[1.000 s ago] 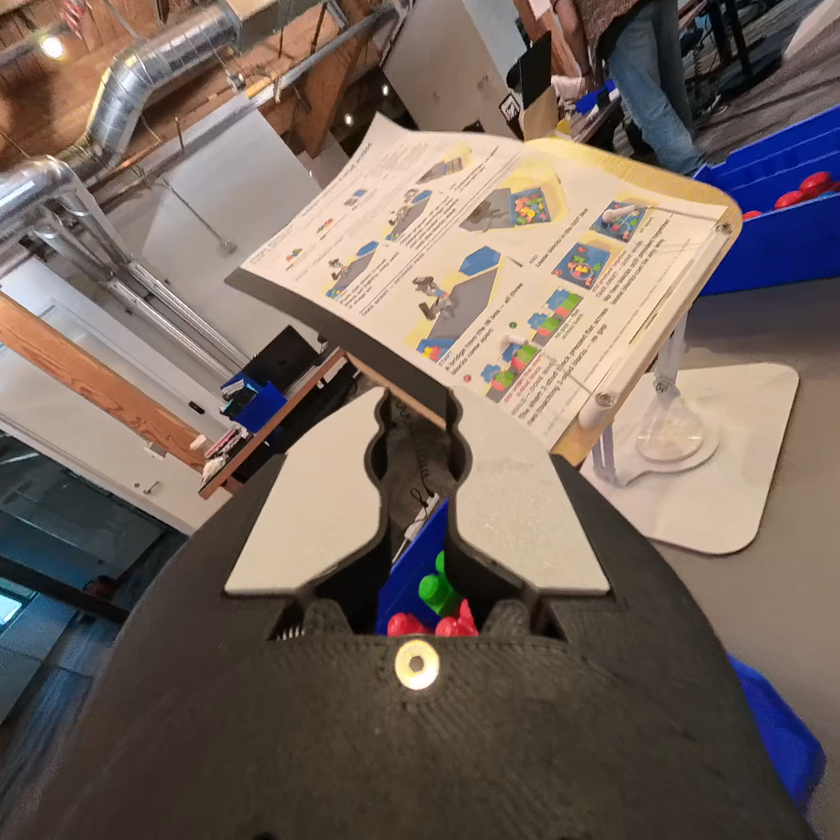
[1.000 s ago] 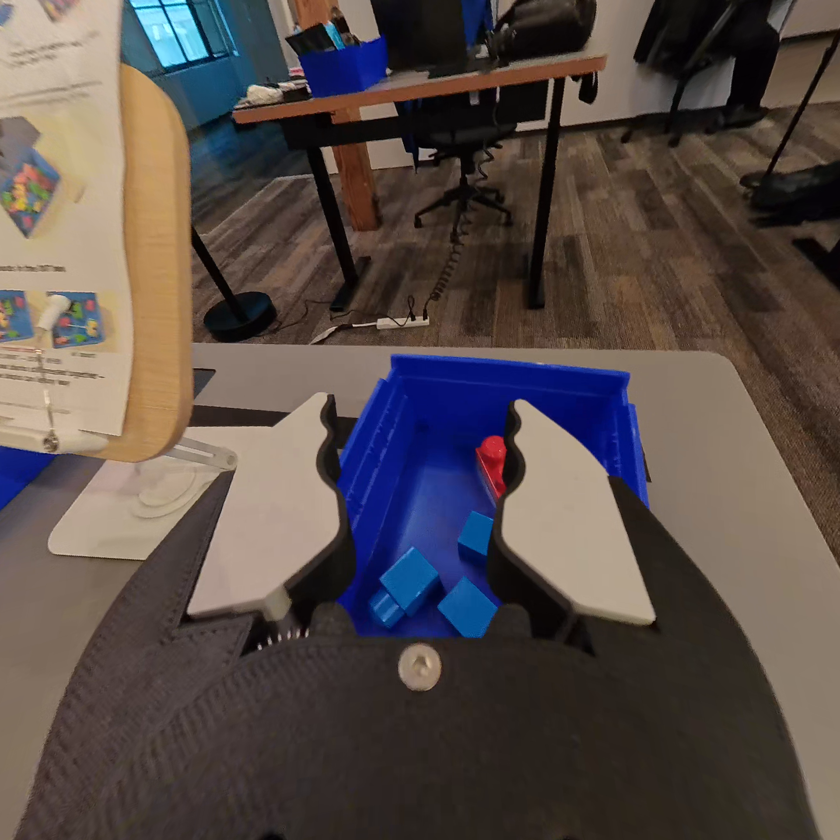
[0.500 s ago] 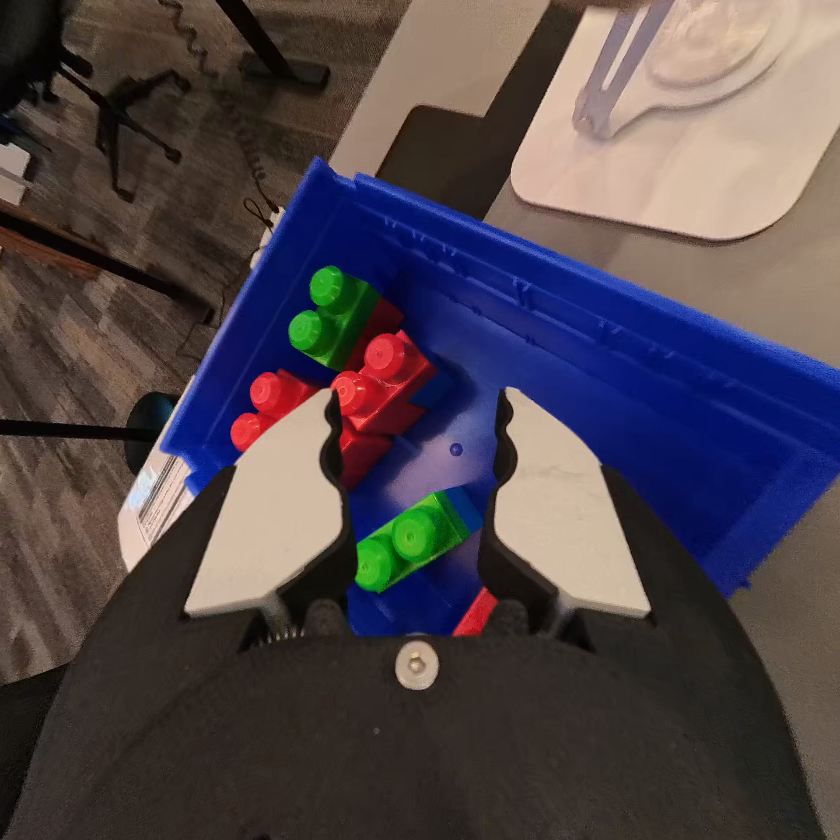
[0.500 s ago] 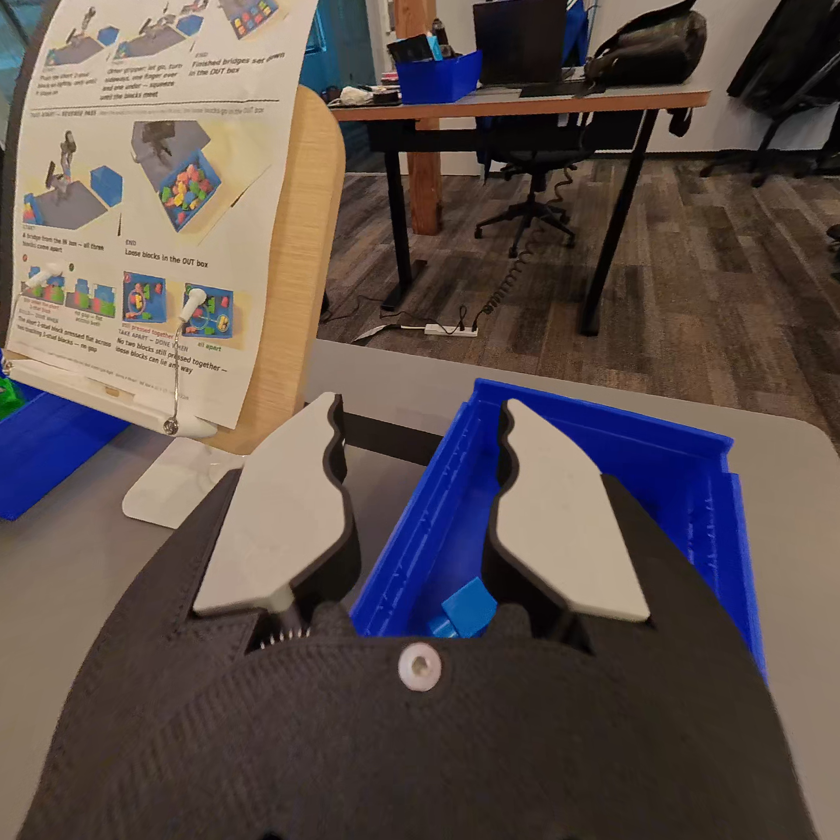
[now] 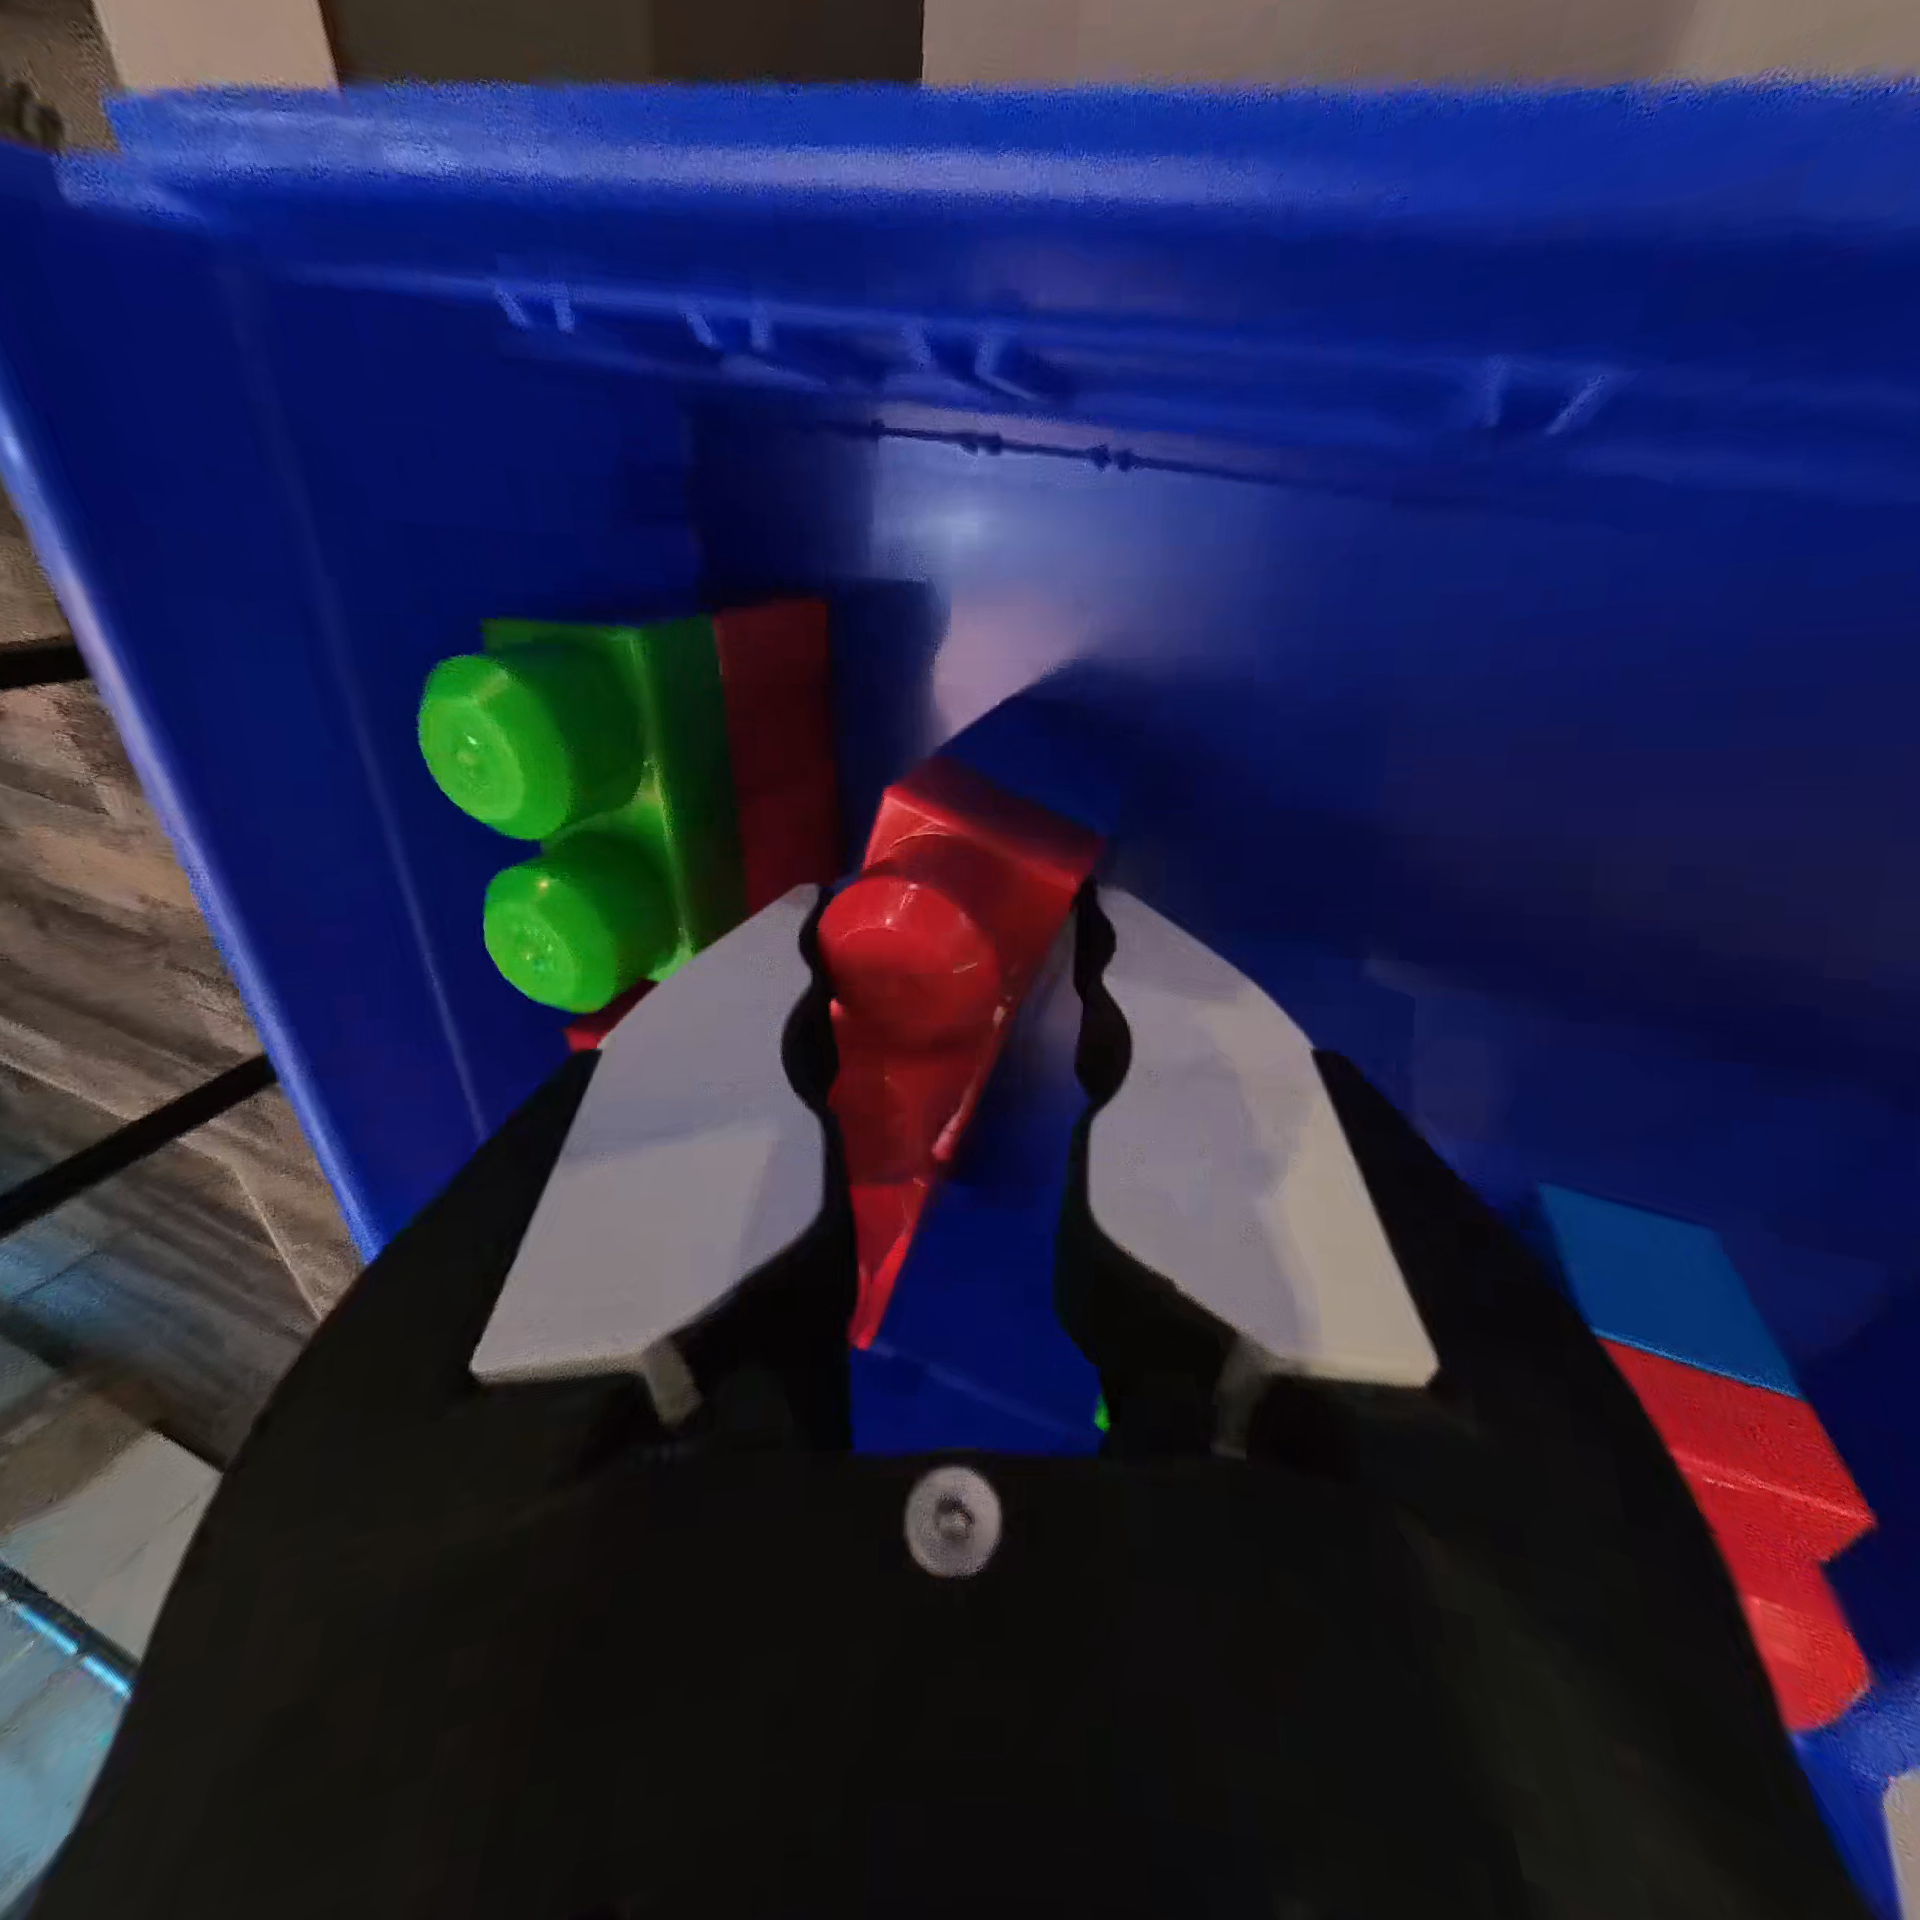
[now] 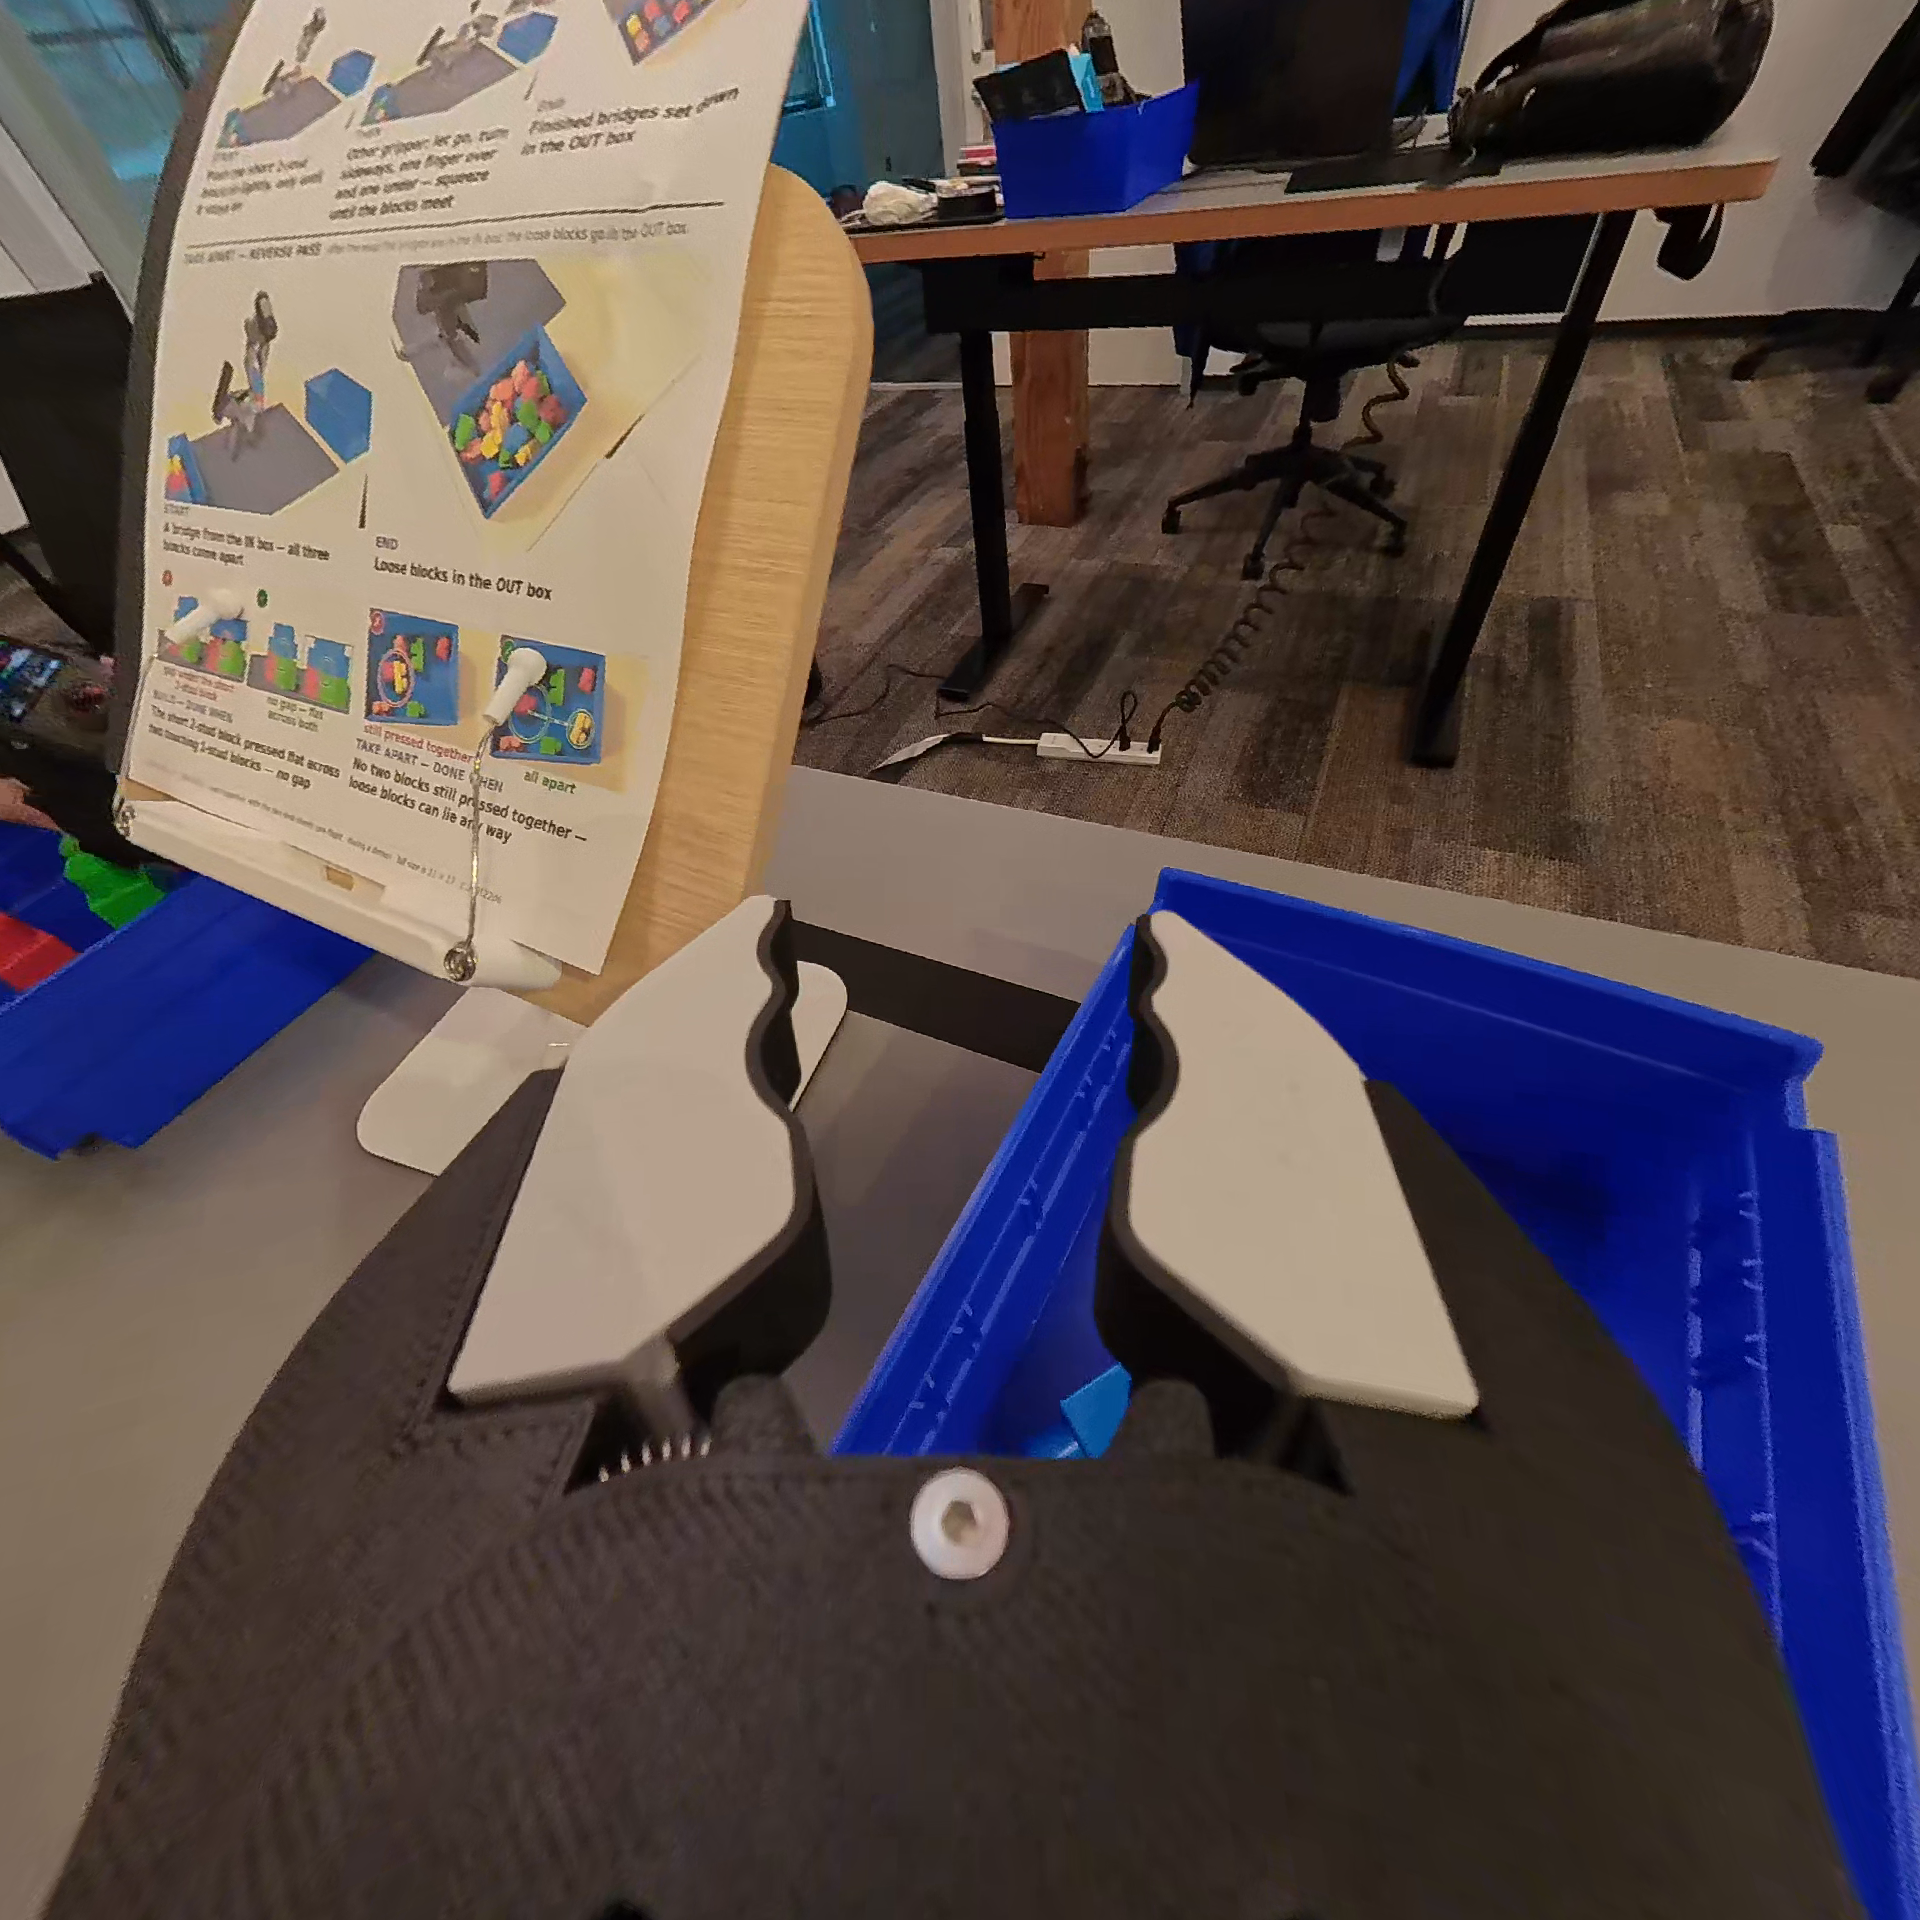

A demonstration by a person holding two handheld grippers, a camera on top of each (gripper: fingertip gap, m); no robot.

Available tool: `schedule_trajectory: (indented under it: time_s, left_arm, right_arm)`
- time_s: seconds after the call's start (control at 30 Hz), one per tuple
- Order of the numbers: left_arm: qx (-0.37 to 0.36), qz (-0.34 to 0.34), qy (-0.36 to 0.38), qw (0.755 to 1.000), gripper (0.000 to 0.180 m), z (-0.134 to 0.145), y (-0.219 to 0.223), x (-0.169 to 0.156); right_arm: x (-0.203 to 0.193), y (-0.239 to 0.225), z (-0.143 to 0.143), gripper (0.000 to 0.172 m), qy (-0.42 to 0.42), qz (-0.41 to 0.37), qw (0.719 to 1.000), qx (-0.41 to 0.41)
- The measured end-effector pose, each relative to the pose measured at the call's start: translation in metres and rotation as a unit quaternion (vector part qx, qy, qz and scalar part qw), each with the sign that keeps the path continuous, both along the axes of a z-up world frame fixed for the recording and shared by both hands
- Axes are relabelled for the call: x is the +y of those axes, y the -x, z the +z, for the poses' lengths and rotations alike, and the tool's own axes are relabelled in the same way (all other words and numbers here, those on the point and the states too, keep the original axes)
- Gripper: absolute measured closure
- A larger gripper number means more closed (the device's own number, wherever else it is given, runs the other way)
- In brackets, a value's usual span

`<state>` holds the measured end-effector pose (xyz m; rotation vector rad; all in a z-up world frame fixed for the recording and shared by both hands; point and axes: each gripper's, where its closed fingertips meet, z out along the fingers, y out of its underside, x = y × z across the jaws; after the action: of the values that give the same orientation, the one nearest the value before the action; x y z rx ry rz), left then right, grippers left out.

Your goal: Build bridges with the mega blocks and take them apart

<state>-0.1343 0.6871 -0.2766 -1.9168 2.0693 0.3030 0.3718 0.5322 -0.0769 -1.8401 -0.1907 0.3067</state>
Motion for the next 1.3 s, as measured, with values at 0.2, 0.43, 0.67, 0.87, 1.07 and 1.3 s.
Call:
schedule_trajectory:
  time_s: [0.2,0.43,0.67,0.87,1.07,1.3]
  left_arm:
    - [-0.093,0.031,-0.016,0.995,0.14,0.059,0.0,-0.015]
    - [-0.231,-0.062,-0.028,0.971,0.14,0.175,-0.081,-0.128]
    - [-0.298,-0.189,0.018,0.936,0.14,0.205,-0.201,-0.224]
    - [-0.338,-0.178,0.002,0.924,0.139,0.212,-0.217,-0.216]
    - [-0.544,-0.127,0.03,0.829,0.12,0.259,-0.212,-0.195]
    - [-0.679,-0.105,0.205,0.696,0.117,0.25,-0.239,-0.209]
  right_arm:
    - [-0.025,0.062,0.046,0.118,-0.076,0.09,0.992,-0.055]
    - [-0.069,0.23,0.044,0.121,-0.096,0.293,0.94,-0.146]
    - [-0.074,0.297,-0.019,0.12,-0.044,0.338,0.905,-0.255]
    - [-0.061,0.281,-0.012,0.137,-0.068,0.308,0.917,-0.244]
    - [-0.06,0.256,0.039,0.137,-0.133,0.345,0.928,0.036]
    - [-0.065,0.266,0.045,0.136,-0.184,0.39,0.883,0.187]
